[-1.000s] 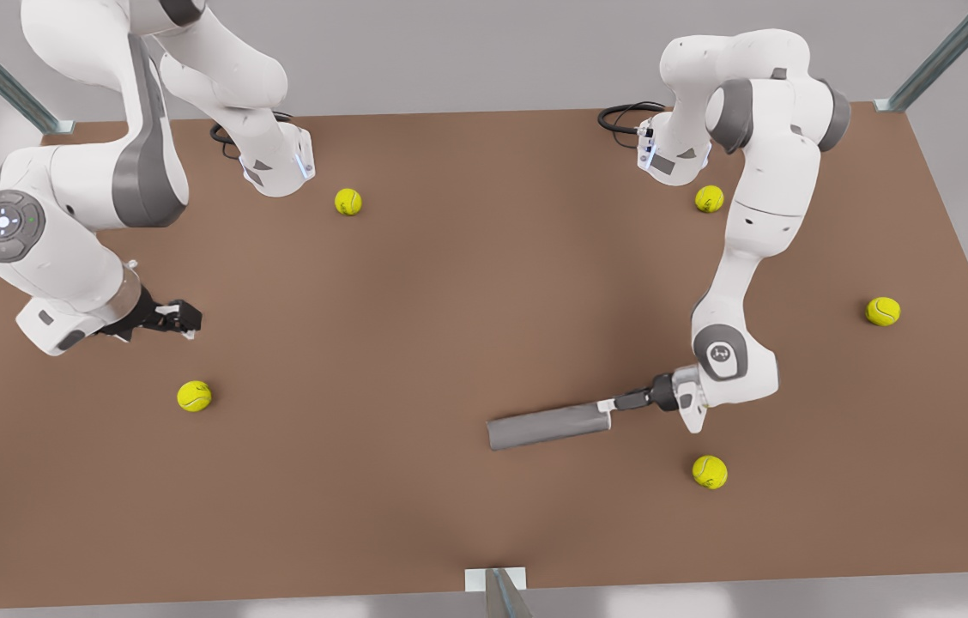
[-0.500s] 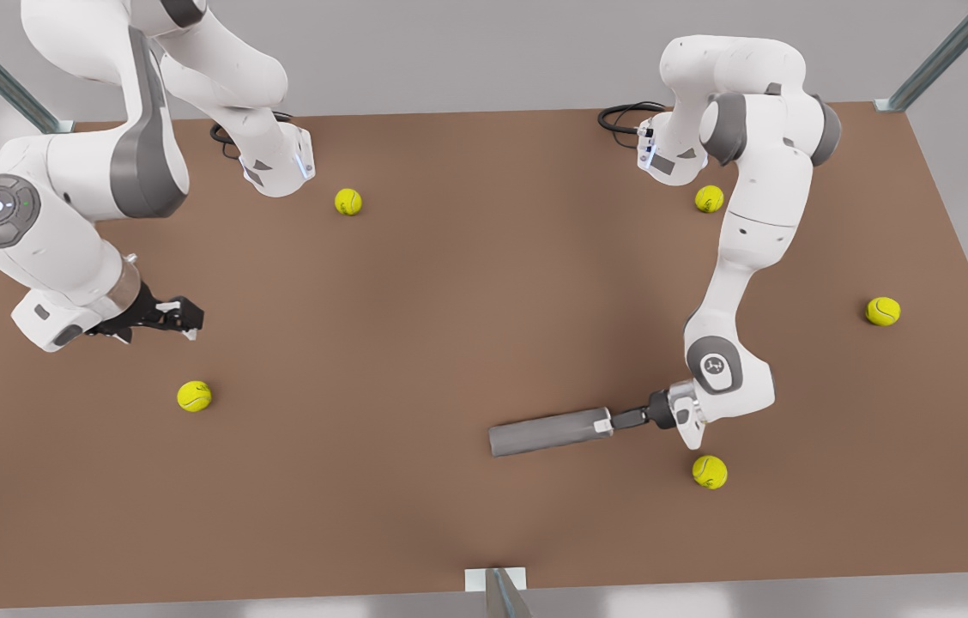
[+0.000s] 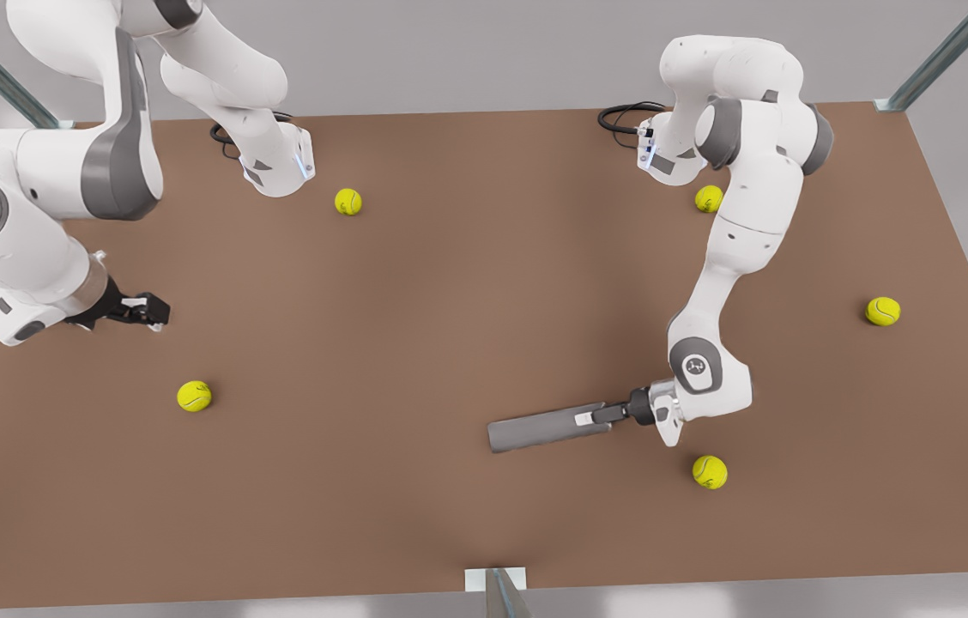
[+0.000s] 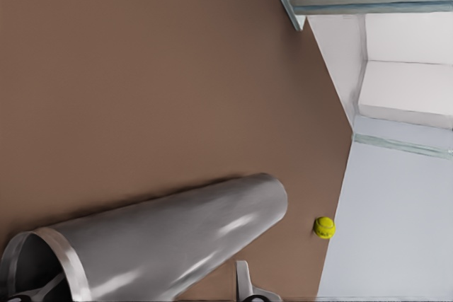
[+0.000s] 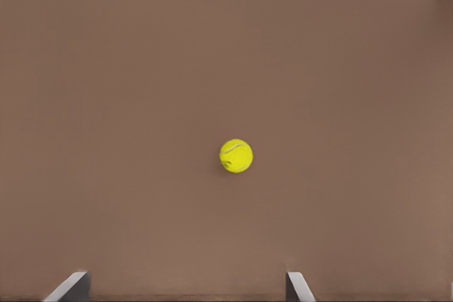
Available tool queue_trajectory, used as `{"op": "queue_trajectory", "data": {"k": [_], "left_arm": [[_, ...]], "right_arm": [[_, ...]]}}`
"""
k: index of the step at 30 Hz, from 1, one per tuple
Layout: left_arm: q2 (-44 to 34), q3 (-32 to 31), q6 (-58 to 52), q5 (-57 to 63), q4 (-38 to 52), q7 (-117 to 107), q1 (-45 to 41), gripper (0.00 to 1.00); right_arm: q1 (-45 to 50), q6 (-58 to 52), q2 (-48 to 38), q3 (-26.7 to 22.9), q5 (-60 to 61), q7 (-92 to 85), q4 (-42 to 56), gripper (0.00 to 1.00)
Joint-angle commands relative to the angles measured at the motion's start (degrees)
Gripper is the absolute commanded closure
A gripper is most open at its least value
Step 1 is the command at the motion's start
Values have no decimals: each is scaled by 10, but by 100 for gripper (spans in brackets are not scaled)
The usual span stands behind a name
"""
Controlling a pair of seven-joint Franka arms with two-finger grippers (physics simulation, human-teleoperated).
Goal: Put the tennis tube upright
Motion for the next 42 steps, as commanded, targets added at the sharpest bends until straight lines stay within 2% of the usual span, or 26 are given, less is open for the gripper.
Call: {"op": "queue_trajectory", "data": {"k": [1, 9, 11, 14, 16, 23, 42], "left_arm": [[0, 0, 0, 0, 0, 0, 0, 0], [0, -9, -1, -1, 0, 0, 0, 1], [0, -9, -2, -1, 0, 0, 0, 13], [0, -9, -2, -2, 0, -1, 0, 22], [0, -9, -3, -3, -1, -1, 1, 36], [1, -8, -4, -1, -1, -8, 1, 46], [-24, -8, -16, 11, -6, -26, 1, 47]], "right_arm": [[0, 0, 0, 0, 0, 0, 1, 0], [-6, 2, 3, 3, 7, -1, 22, 0], [-8, 2, 3, 3, 7, -2, 22, 0], [-8, 2, 3, 4, 8, -2, 22, 0], [-8, 2, 3, 4, 7, -2, 22, 0], [-6, 2, 3, 4, 7, -2, 22, 0], [-3, 2, 3, 4, 6, -2, 22, 0]]}}
